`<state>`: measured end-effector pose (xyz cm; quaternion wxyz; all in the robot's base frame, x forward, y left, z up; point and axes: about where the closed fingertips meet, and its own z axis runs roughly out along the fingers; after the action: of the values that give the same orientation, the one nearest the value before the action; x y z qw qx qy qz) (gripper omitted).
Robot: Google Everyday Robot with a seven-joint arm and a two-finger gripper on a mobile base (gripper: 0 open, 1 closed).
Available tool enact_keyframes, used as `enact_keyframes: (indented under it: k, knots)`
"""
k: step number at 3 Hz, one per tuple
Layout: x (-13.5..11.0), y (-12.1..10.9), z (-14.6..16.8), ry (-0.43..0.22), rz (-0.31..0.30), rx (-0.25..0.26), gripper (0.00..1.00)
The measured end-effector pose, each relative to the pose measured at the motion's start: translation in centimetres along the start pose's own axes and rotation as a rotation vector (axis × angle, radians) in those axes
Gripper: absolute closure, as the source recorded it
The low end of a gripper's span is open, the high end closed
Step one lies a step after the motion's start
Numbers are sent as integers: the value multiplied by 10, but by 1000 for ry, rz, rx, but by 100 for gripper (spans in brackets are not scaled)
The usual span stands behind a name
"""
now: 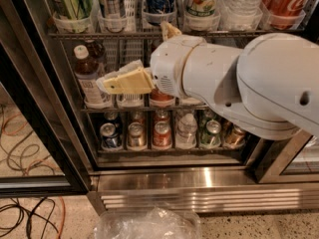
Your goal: Pick green can from top shelf of fridge
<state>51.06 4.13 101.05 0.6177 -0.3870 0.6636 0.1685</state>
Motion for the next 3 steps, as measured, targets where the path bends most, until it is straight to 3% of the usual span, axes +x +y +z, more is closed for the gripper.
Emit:
enact_keyframes:
  k: [2,3]
  knots:
    - [-9,12,12,-36,-28,6,0]
    - [28,-15,7,-51,-11,127,0]
